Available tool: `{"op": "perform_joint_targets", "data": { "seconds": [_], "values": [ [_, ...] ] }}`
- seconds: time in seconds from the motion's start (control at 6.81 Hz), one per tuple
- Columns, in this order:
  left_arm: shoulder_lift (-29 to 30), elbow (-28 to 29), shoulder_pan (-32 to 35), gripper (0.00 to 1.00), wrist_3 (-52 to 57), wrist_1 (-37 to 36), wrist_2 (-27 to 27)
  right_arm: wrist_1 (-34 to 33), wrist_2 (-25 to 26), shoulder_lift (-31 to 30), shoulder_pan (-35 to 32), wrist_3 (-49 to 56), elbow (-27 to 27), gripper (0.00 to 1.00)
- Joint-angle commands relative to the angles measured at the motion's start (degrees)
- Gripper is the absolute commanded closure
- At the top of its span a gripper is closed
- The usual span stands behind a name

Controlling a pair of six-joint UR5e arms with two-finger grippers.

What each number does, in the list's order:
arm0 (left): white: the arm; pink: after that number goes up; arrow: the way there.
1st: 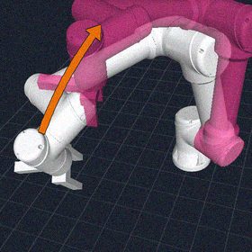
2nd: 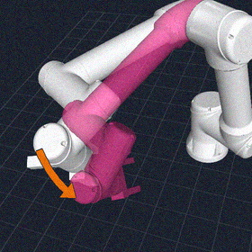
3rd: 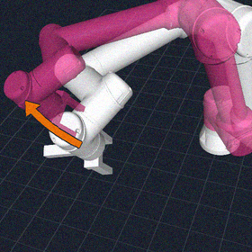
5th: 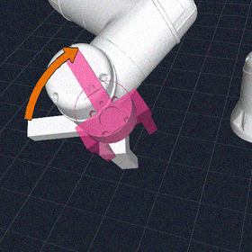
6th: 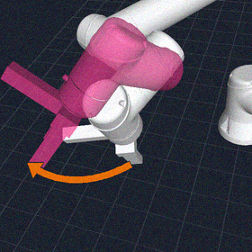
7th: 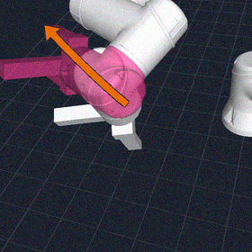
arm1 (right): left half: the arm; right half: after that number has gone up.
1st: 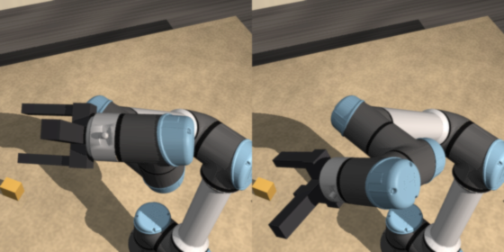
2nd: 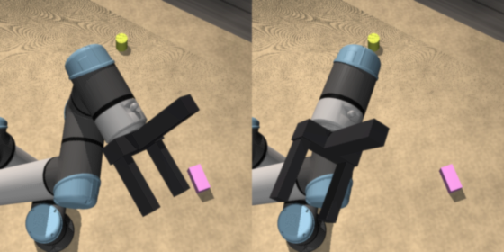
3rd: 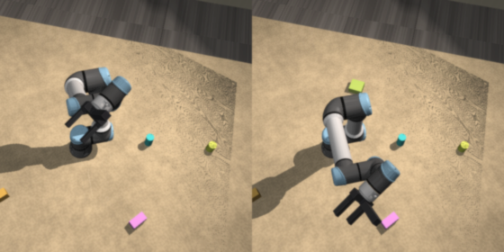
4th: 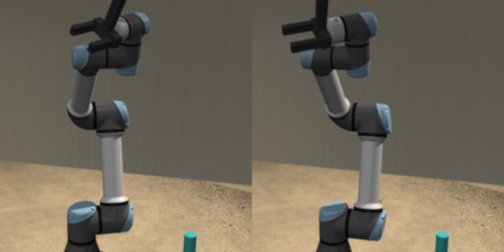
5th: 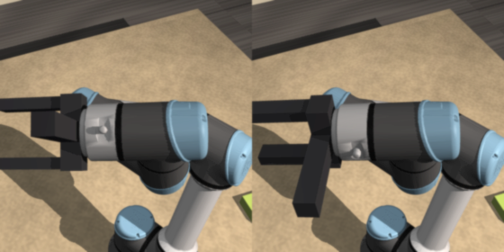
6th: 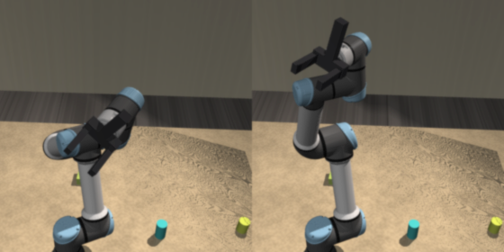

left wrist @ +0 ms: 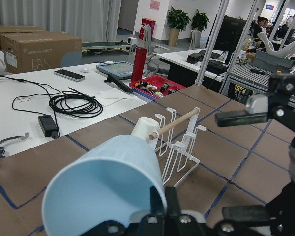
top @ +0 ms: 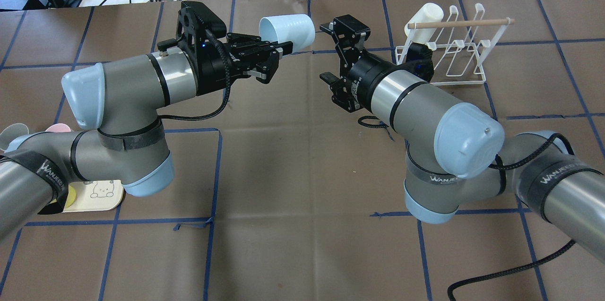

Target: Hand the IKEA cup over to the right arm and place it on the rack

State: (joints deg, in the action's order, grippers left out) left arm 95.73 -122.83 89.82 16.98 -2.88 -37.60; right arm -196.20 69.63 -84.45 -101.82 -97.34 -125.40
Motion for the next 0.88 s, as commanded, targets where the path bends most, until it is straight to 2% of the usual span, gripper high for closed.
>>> {"op": "perform_joint_targets", "data": {
  "seconds": [0.0,0.73],
  "values": [
    [0.0,0.0,0.0,1.0,-0.1,0.0,0.2,0.9,0.2,3.5,-1.6,-0.1,4.3,0.01],
    [0.0,0.0,0.0,0.99,-0.2,0.1,0.3,2.8,0.3,6.9,-1.9,-0.1,9.6,0.01]
  ]
}}
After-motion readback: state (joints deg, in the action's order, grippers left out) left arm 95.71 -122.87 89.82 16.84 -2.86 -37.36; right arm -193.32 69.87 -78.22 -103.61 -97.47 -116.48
